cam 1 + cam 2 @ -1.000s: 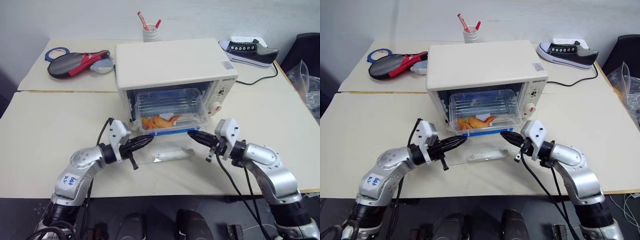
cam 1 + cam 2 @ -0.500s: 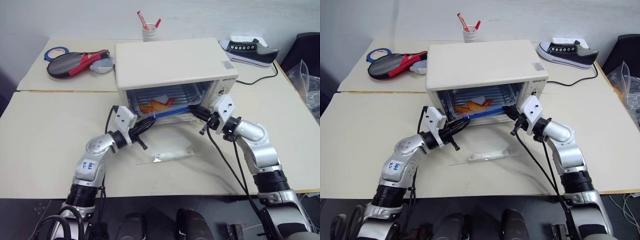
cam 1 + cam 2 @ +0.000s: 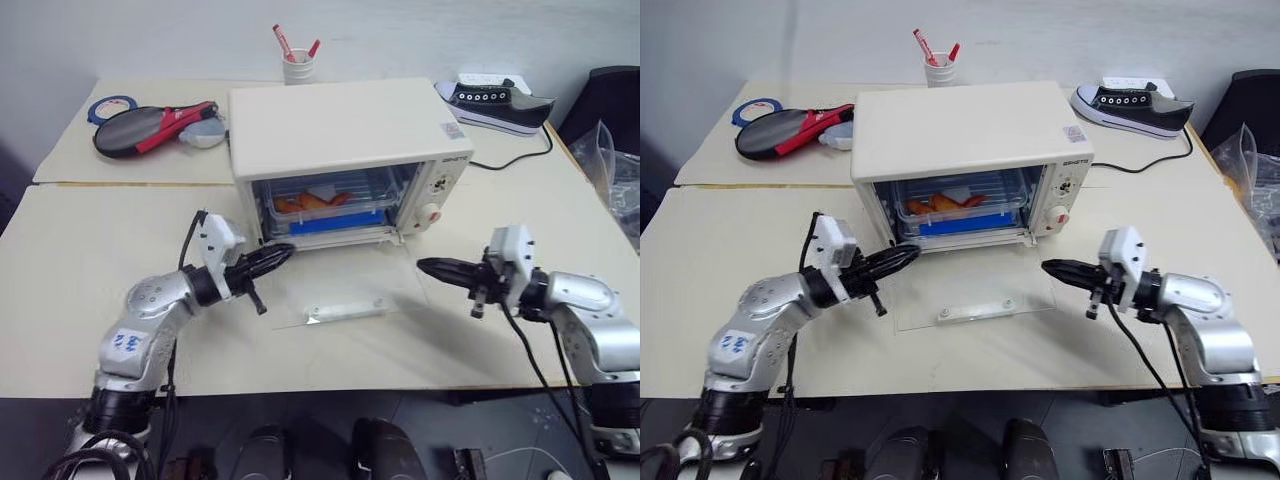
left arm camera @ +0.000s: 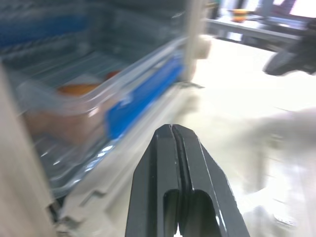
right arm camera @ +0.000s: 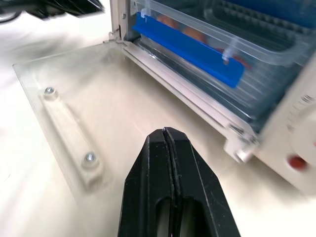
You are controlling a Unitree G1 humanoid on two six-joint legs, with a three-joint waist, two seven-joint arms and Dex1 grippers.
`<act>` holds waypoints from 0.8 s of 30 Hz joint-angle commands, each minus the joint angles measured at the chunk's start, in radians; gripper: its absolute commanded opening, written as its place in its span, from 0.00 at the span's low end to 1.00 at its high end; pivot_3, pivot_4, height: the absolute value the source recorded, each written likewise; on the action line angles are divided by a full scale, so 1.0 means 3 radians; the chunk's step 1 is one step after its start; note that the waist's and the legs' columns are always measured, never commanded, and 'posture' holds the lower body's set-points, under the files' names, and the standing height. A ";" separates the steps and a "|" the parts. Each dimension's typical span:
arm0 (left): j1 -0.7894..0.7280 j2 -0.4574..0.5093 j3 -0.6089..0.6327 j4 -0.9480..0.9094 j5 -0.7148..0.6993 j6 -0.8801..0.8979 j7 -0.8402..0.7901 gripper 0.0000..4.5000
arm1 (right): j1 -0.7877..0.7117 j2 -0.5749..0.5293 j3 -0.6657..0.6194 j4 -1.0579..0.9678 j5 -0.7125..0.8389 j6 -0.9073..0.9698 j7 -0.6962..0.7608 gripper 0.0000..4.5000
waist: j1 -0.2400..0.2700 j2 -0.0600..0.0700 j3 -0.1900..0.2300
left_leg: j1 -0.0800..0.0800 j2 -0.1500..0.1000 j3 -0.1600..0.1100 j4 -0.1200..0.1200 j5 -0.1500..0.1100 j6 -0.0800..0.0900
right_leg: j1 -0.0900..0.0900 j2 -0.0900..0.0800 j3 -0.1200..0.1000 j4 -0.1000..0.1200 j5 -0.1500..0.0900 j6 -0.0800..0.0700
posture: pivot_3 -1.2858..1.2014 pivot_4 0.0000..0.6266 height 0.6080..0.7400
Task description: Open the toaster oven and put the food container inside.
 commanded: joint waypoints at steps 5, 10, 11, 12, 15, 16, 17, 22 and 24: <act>0.0741 0.0620 0.1045 -0.0184 -0.0599 0.0154 -0.0585 0.18 | -0.0164 -0.0010 0.0043 0.1191 -0.0409 -0.0794 0.0391 0.00 | -0.0019 0.0007 0.0004 | 0.0002 0.0000 0.0003 0.0000 0.0000 -0.0001 | 0.0000 0.0001 0.0000 0.0000 -0.0001 -0.0001 | 0.52 0.24 1.00; 0.1218 0.0871 0.1440 -0.0011 -0.0602 0.0094 -0.0983 0.50 | -0.0444 0.0226 0.0249 0.1734 -0.0552 -0.1066 0.0609 0.00 | -0.0033 0.0017 0.0010 | 0.0001 0.0000 0.0003 0.0000 0.0000 -0.0001 | -0.0001 0.0000 0.0000 -0.0001 -0.0001 -0.0002 | 0.52 0.24 1.00; 0.1281 0.0893 0.1495 0.0035 -0.0584 0.0068 -0.1028 0.57 | -0.0490 0.0283 0.0268 0.1813 -0.0555 -0.1097 0.0641 0.00 | -0.0031 0.0020 0.0012 | 0.0001 0.0000 0.0003 0.0000 0.0000 -0.0001 | -0.0001 0.0000 -0.0001 -0.0002 -0.0001 -0.0002 | 0.52 0.24 1.00; 0.1316 0.0906 0.1526 0.0065 -0.0580 0.0055 -0.1055 0.64 | -0.0522 0.0318 0.0279 0.1871 -0.0558 -0.1123 0.0666 0.00 | -0.0029 0.0020 0.0012 | 0.0000 0.0000 0.0002 0.0000 0.0000 -0.0001 | -0.0001 0.0000 -0.0001 -0.0002 -0.0001 -0.0002 | 0.52 0.24 1.00; 0.1441 0.0954 0.1689 0.0170 -0.0622 0.0053 -0.1171 0.83 | -0.0554 0.0447 0.0358 0.1686 -0.0402 -0.0694 0.0784 0.00 | -0.0016 0.0021 0.0012 | 0.0000 0.0000 0.0002 0.0000 0.0000 -0.0001 | -0.0001 -0.0001 -0.0001 -0.0002 -0.0001 -0.0002 | 0.52 0.24 1.00; 0.1487 0.0965 0.1750 0.0162 -0.0674 0.0094 -0.1199 0.89 | -0.0527 0.0472 0.0345 0.1519 -0.0301 -0.0527 0.0806 0.00 | -0.0018 0.0021 0.0012 | -0.0001 0.0001 0.0000 0.0000 0.0000 -0.0001 | -0.0001 -0.0001 -0.0002 -0.0002 -0.0001 -0.0002 | 0.52 0.24 1.00; 0.1506 0.0958 0.1789 0.0141 -0.0705 0.0120 -0.1187 0.96 | -0.0496 0.0483 0.0318 0.1364 -0.0213 -0.0414 0.0822 0.00 | -0.0019 0.0024 0.0014 | -0.0001 0.0001 0.0000 0.0000 -0.0001 -0.0001 | -0.0001 -0.0001 -0.0002 -0.0002 -0.0001 -0.0002 | 0.52 0.24 1.00; 0.1515 0.0819 0.1849 -0.0012 -0.0751 0.0158 -0.0952 1.00 | -0.0392 0.0458 0.0160 0.0685 0.0227 0.0314 0.0704 0.00 | -0.0016 0.0034 0.0020 | -0.0002 0.0000 -0.0003 0.0000 -0.0001 -0.0002 | -0.0002 -0.0005 -0.0002 -0.0001 -0.0001 -0.0002 | 0.52 0.24 1.00; 0.1535 0.0766 0.1907 -0.0101 -0.0884 0.0278 -0.0840 1.00 | -0.0380 0.0425 0.0095 0.0448 0.0388 0.0566 0.0636 0.00 | -0.0017 0.0035 0.0021 | -0.0003 0.0001 -0.0004 0.0000 -0.0003 -0.0003 | -0.0002 -0.0006 -0.0002 -0.0001 -0.0001 -0.0002 | 0.52 0.24 1.00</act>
